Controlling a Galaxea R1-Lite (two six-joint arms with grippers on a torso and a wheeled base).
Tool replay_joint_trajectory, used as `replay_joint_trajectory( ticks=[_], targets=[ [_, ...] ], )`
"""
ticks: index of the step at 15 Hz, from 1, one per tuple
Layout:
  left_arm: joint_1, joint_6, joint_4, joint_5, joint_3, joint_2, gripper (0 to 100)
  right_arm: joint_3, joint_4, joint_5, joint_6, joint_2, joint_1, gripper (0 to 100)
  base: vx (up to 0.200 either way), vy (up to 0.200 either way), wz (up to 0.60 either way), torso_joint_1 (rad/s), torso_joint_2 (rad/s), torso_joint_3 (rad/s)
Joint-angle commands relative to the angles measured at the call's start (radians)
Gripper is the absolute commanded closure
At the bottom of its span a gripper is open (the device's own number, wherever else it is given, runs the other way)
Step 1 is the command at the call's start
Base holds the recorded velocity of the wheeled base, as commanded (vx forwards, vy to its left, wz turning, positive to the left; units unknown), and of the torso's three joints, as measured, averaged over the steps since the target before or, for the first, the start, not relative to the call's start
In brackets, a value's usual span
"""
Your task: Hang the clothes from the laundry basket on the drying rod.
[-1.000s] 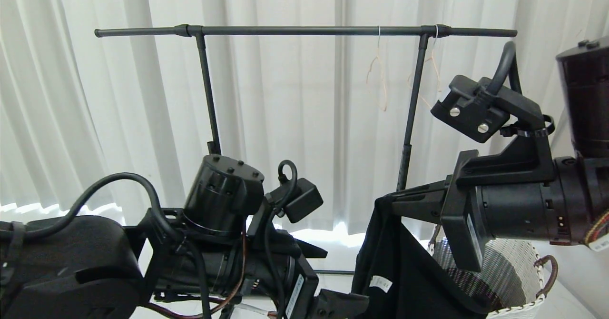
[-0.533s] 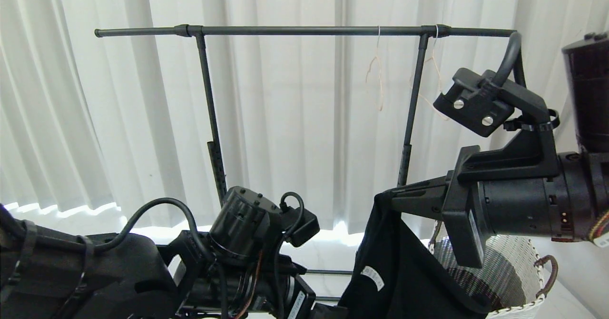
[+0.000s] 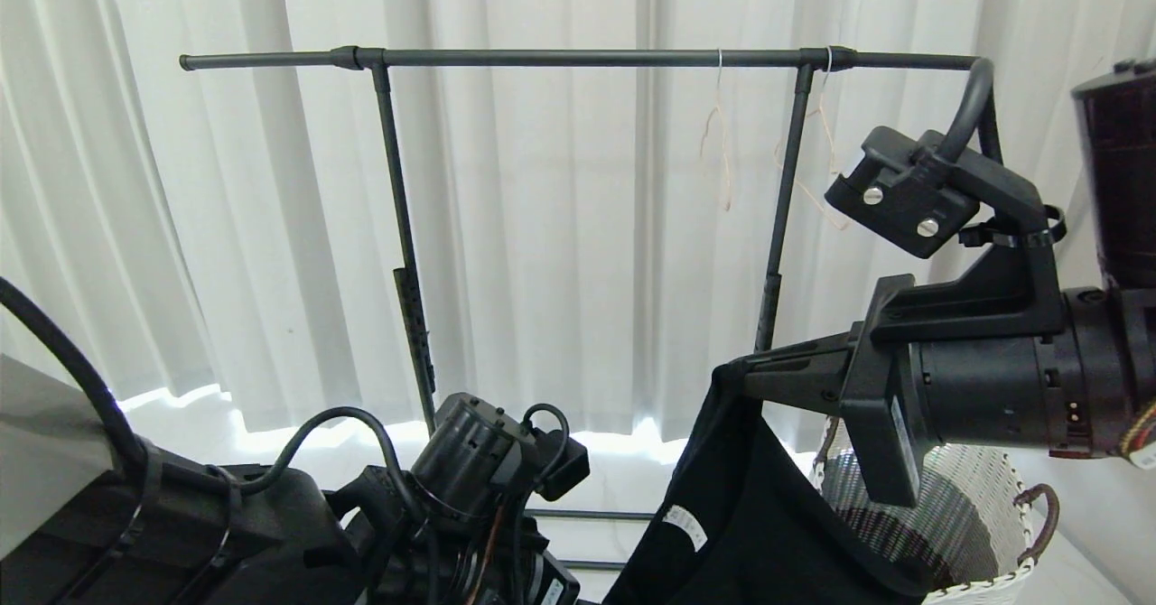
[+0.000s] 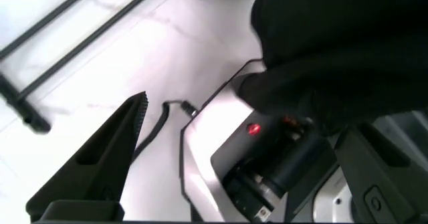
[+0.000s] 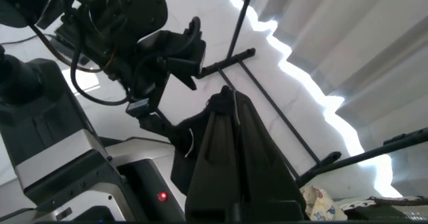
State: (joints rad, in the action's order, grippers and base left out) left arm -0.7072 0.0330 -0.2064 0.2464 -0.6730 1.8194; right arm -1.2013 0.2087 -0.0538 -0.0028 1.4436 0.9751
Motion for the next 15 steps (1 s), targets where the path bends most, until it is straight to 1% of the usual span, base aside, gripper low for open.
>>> replay_joint_trajectory(
  ticks=[1,3,5,7,8,9,10,11,13,15],
  targets=[
    [0.002,0.001,-0.001,-0.001,0.023,-0.005,100,0.002,0.0,0.0,0.0,-0.005,0.001,100,0.0,0.0,0.0,0.0,0.0,0.0],
    [0.002,0.002,-0.005,-0.002,0.032,-0.018,100,0.006,0.001,0.006,0.0,-0.005,0.001,100,0.0,0.0,0.0,0.0,0.0,0.0],
    [0.0,0.002,-0.015,-0.002,0.053,-0.074,100,0.017,0.003,0.042,0.003,-0.009,-0.006,100,0.0,0.0,0.0,0.0,0.0,0.0],
    [0.008,0.008,-0.064,-0.001,0.076,-0.17,100,0.026,0.003,0.077,0.043,-0.015,-0.024,100,0.0,0.0,0.0,0.0,0.0,0.0],
    [0.022,0.035,-0.084,0.01,0.069,-0.226,100,0.026,0.003,0.083,0.056,-0.015,-0.036,100,0.0,0.0,0.0,0.0,0.0,0.0],
    [0.026,0.097,-0.084,0.031,0.041,-0.296,100,0.025,0.001,0.085,0.056,-0.014,-0.053,100,0.0,0.0,0.0,0.0,0.0,0.0],
    [0.026,0.18,-0.08,0.056,0.012,-0.376,100,0.019,0.001,0.086,0.053,-0.012,-0.067,100,0.0,0.0,0.0,0.0,0.0,0.0],
    [0.028,0.225,-0.061,0.059,-0.019,-0.437,100,0.017,0.001,0.086,0.052,-0.014,-0.073,100,0.0,0.0,0.0,0.0,0.0,0.0],
    [0.041,0.232,0.062,0.062,-0.089,-0.558,100,0.016,0.001,0.091,0.05,-0.02,-0.079,100,0.0,0.0,0.0,0.0,0.0,0.0],
    [0.051,0.232,0.166,0.062,-0.191,-0.624,100,0.014,-0.002,0.123,0.047,-0.022,-0.079,100,0.0,0.0,0.0,0.0,0.0,0.0]
  ],
)
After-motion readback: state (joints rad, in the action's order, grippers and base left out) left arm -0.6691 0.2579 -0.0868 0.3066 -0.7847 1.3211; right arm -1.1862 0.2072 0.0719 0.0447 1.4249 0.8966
